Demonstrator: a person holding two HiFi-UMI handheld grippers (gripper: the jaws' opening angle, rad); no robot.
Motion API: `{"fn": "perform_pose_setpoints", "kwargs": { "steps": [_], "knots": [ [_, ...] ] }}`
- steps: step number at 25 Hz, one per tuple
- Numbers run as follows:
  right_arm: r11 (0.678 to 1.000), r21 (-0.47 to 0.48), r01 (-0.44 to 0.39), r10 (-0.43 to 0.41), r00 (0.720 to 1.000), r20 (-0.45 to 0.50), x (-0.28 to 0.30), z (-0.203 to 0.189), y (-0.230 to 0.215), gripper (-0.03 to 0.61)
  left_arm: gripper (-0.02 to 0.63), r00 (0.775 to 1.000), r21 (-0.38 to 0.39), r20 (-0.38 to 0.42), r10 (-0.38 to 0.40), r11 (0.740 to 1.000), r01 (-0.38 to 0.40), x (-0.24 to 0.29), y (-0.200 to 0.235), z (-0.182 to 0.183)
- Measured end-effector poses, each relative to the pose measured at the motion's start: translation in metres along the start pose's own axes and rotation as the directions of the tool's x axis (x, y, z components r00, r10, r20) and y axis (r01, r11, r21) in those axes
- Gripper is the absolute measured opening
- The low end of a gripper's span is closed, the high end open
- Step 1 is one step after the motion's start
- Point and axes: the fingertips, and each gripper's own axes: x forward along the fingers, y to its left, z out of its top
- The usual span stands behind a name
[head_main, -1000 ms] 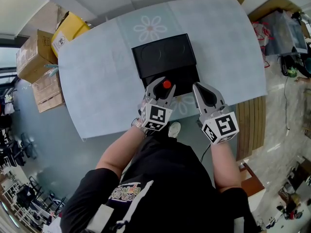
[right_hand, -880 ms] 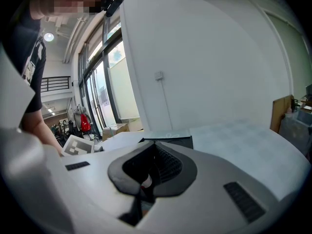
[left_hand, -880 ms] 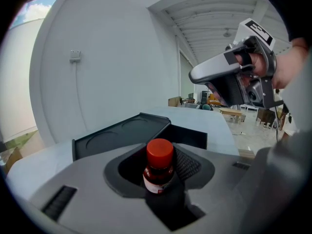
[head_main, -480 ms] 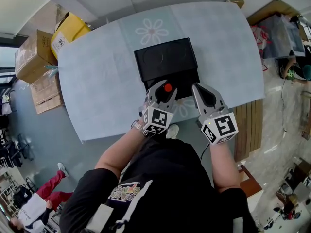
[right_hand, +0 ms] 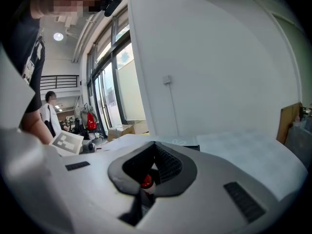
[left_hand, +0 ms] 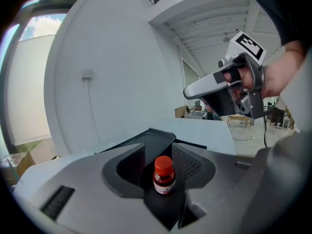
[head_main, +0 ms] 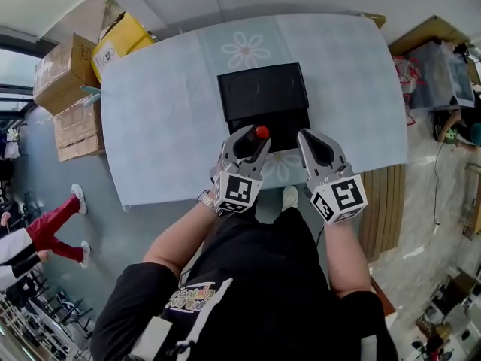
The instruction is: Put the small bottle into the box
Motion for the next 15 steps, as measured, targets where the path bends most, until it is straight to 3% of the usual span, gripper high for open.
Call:
{"fn": "perform_pose_setpoints", "kwargs": {
  "steps": [7, 15],
  "knots": [
    [0.985, -0.075, -0.152, 0.154, 0.988, 0.019, -0.028, 0.023, 0.016, 0.008, 0.172, 0.979, -0.053, 0.051, 0.198, 0.979, -0.195, -0.049, -0.002, 0.044],
    [0.94, -0.164, -0.299, 0.308, 0.951, 0.033, -0.097, 0.035, 0.026, 0.008, 0.158, 0.904, -0.177, 0.095, 0.417, 0.901, -0.397, -0.111, -0.044, 0.086]
  ]
}}
